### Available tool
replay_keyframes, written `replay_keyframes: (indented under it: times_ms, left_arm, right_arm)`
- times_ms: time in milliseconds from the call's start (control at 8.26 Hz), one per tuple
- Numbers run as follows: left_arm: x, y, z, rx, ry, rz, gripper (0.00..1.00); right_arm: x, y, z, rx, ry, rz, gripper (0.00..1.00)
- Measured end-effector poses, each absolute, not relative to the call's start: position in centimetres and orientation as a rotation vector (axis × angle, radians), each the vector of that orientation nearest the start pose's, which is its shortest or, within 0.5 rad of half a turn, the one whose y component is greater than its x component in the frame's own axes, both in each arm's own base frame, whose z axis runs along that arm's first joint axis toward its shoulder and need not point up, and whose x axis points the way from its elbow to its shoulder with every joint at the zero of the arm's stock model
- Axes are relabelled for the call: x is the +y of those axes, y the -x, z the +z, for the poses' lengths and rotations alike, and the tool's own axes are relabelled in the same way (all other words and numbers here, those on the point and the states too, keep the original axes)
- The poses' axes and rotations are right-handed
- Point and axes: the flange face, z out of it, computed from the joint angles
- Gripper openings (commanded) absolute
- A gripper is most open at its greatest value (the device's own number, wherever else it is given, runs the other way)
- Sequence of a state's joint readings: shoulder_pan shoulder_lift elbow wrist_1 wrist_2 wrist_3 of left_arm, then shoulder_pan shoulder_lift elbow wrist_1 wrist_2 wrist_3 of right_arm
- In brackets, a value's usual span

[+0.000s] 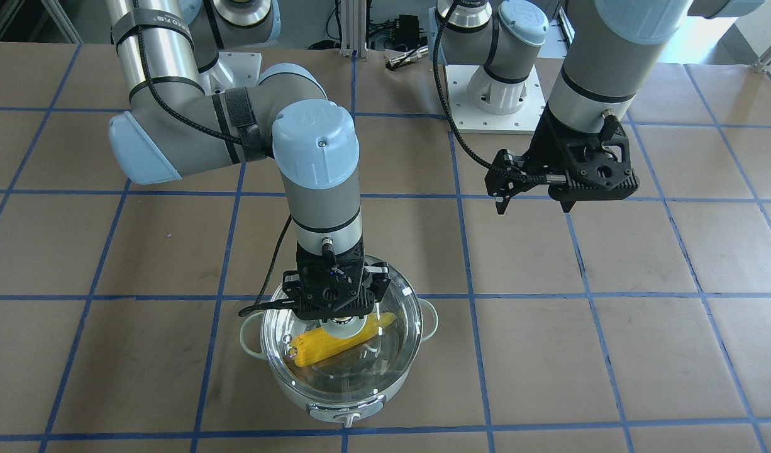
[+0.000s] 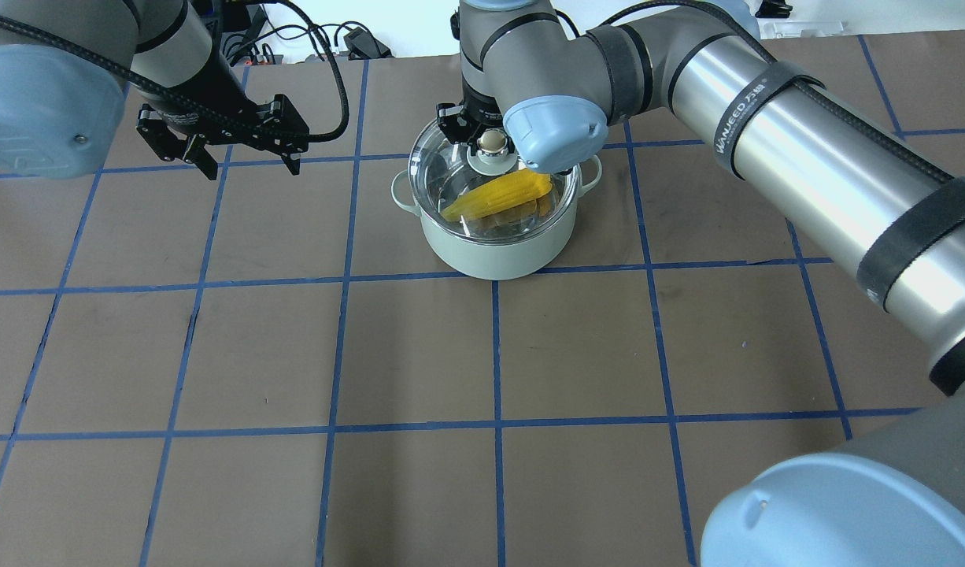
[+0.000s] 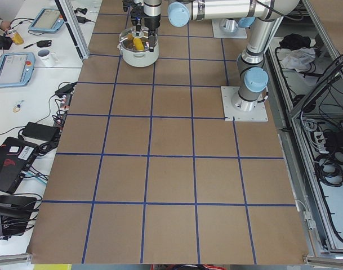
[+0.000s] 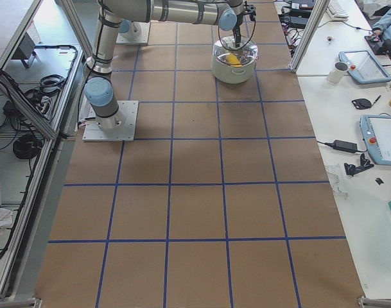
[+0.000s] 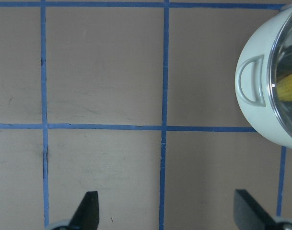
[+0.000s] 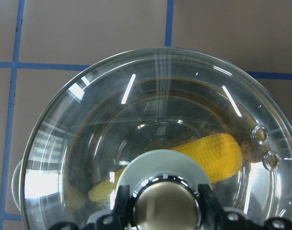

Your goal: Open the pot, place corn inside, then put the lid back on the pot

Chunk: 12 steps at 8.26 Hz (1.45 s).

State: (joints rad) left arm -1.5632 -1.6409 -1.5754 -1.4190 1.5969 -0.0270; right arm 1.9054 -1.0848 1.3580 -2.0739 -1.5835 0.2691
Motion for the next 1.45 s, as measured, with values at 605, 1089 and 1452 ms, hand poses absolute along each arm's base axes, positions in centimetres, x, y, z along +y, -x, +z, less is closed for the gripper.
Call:
replay_keyframes:
  times_ms: [605,1089,1452]
  left_arm:
    - [-52.90,12.66,46.49,3.113,0.054,-0.119,1.00]
    - [-52.94,12.67,46.40,3.114,0.053,-0.117,1.00]
    - [-52.96,12.66,46.40,3.114,0.053,-0.118,1.00]
  right_arm:
    - [-61.33,-35.28,35.39,3.069,0.110,-0.335,0.22]
    - [-61.51,-35.28,34.90,3.069,0.124,-0.334,0.21]
    - [-61.56,-35.25,34.99,3.067,0.131,-0.346,0.21]
